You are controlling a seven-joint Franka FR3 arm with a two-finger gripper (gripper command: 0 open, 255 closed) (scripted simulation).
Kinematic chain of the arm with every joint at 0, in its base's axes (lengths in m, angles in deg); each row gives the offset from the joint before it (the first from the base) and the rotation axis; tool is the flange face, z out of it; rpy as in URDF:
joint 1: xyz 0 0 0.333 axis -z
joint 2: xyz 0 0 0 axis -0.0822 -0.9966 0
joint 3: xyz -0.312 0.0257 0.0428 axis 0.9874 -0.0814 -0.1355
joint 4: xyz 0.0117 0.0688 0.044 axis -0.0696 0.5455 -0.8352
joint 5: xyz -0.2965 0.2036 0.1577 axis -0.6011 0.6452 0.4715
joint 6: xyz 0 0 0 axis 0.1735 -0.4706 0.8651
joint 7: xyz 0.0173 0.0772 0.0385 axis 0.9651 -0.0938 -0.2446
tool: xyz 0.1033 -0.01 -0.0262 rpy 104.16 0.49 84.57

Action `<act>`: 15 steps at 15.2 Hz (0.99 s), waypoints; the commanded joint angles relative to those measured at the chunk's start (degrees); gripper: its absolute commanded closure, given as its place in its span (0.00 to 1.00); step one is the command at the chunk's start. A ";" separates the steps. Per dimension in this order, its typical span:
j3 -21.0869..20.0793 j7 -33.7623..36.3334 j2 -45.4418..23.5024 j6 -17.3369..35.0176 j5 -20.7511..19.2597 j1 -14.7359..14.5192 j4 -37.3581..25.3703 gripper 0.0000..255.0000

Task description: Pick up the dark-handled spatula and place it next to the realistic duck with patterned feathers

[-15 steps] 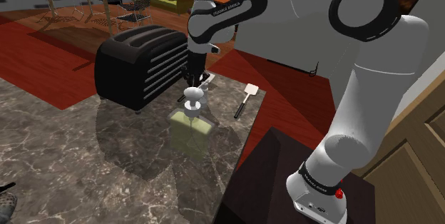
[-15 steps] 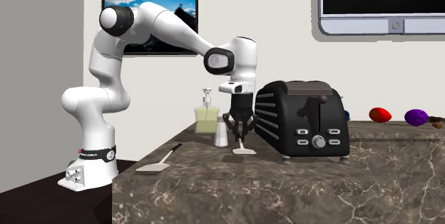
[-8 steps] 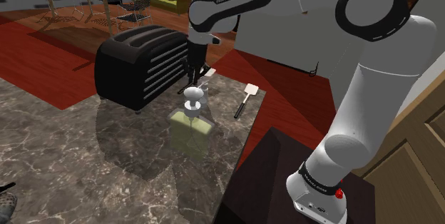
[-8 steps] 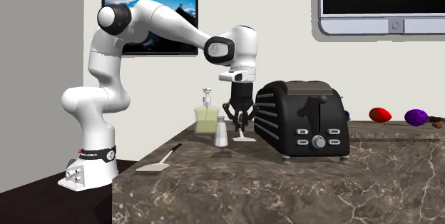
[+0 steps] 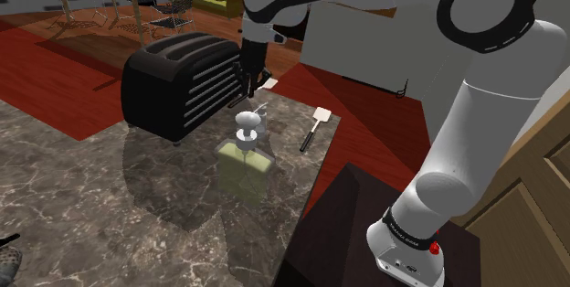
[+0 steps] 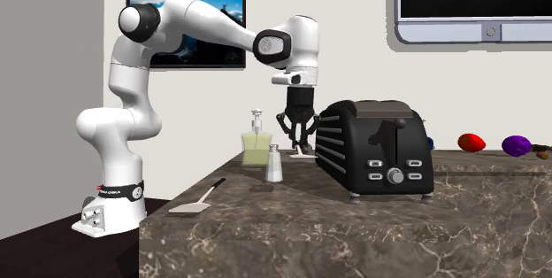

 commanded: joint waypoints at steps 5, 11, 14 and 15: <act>-0.02 0.51 1.08 -4.36 0.04 0.06 -3.30 1.00; -0.01 1.05 1.64 -8.77 0.02 0.12 -7.20 1.00; -0.97 2.90 4.02 -7.95 0.59 -0.97 -4.34 1.00; -1.47 3.83 5.13 -7.45 0.89 -1.53 -2.91 1.00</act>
